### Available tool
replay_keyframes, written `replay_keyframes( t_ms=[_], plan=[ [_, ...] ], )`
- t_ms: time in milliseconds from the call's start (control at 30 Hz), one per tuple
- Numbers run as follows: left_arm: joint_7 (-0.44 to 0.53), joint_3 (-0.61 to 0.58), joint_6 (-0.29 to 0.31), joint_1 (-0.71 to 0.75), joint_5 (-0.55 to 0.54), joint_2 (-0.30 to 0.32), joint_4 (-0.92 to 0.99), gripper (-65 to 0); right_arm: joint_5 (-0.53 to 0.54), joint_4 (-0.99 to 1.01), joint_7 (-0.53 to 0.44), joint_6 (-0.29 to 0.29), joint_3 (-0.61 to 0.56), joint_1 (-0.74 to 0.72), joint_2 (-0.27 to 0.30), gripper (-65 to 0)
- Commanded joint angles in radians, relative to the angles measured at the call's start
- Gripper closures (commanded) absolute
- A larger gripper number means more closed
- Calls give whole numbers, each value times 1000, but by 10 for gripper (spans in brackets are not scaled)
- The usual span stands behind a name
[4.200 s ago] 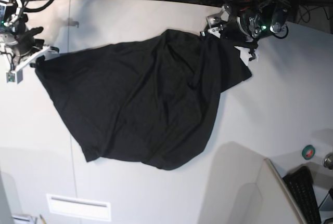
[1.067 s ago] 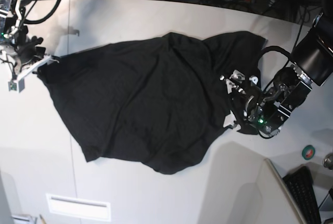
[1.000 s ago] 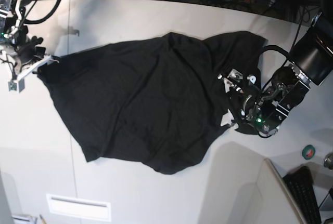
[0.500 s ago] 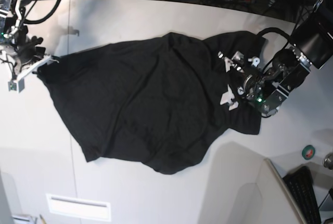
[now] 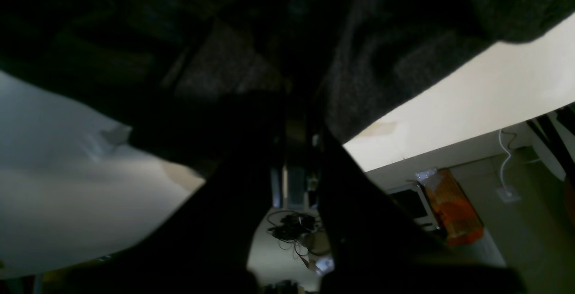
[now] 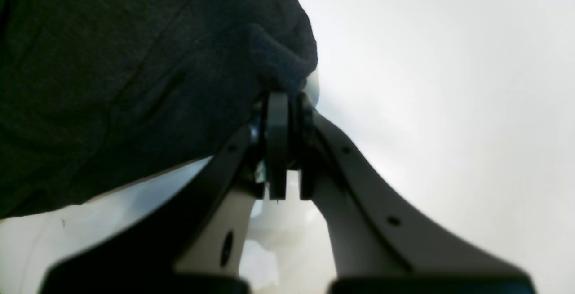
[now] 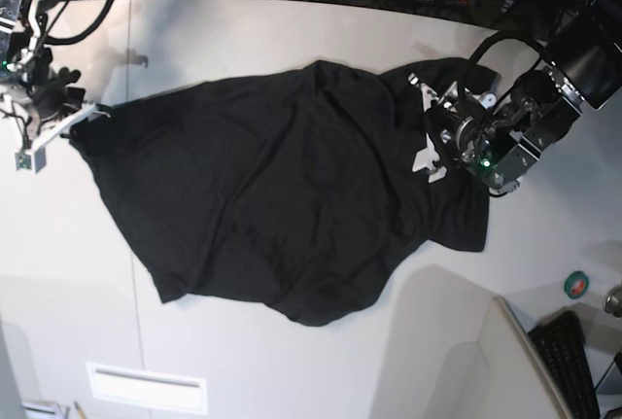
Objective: Layout the t-shirt on the table in an organized manner, then fold the t-shirt properly
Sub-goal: 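Drag the grasped shirt edge away from the right gripper, then regrasp the shirt edge lower down with the left gripper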
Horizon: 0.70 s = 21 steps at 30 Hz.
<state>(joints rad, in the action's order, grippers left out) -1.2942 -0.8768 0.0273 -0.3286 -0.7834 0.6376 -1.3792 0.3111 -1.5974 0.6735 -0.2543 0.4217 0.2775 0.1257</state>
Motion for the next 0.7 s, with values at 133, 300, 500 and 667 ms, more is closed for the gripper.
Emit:
replay_keyframes(
  t_ms=[133, 300, 500, 667],
  plan=[
    [-5, 9, -3, -16, 2, 20, -15, 0, 9, -21, -19, 0, 6, -5, 10, 0],
    [0, 163, -28, 98, -1, 75, -170, 0, 9, -21, -19, 0, 6, -7, 10, 0],
    [-8, 661, -43, 449, 3, 74, -385, 0, 9, -21, -21, 0, 6, -7, 10, 0],
    [-2, 884, -45, 704, 5, 32, -461, 0, 9, -21, -22, 0, 6, -8, 10, 0]
  ],
)
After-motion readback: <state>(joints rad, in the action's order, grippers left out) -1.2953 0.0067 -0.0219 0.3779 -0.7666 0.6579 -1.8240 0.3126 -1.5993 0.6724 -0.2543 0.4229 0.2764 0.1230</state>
